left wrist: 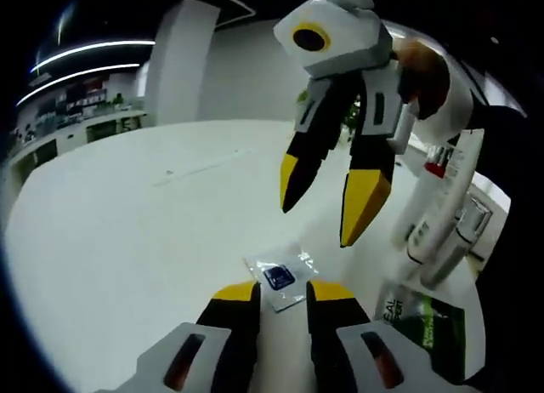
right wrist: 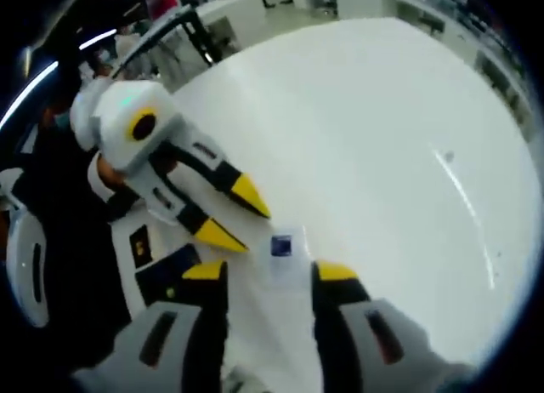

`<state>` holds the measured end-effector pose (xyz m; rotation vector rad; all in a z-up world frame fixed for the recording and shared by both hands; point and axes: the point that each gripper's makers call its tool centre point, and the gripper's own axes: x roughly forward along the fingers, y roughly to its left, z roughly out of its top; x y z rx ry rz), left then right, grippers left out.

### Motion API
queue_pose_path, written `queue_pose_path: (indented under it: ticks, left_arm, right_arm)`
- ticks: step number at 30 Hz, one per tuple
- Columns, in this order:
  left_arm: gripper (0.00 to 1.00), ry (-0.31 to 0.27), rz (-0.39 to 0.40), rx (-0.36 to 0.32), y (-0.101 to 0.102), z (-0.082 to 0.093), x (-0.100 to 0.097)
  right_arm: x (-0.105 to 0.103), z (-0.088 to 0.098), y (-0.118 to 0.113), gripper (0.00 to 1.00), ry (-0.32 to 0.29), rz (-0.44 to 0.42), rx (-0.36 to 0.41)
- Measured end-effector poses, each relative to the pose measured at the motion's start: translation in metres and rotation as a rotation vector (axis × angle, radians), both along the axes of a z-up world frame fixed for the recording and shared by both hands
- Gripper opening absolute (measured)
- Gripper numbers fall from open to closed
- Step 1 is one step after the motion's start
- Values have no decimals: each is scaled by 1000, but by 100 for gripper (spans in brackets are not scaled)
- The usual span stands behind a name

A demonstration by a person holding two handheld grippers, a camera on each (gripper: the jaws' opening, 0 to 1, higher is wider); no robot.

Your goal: Arrange the skincare products in the storage area until every visible bottle or jar stands upright without overlapping.

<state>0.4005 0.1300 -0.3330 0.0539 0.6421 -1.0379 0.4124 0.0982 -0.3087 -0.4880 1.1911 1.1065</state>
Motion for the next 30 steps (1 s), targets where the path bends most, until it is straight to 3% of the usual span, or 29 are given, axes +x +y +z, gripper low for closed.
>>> queue_pose_path:
  ticks: [7,14,19,30]
  left_arm:
    - [14,18,-5,1,-3,-5,-5]
    - [11,25,0,20,2,-13,7]
    - [8,41,12,22,0,-16,3]
    - [0,60,15,10,-6,-14,-11]
  right_arm:
    - [-1,-15,-5,41,25,-23,-47]
    - [1,-23,-6,49,26,-2,-79]
    - [-1,-29,-9,52,56,6,-91]
    - [-2,-37,-12,52,59,8,-98]
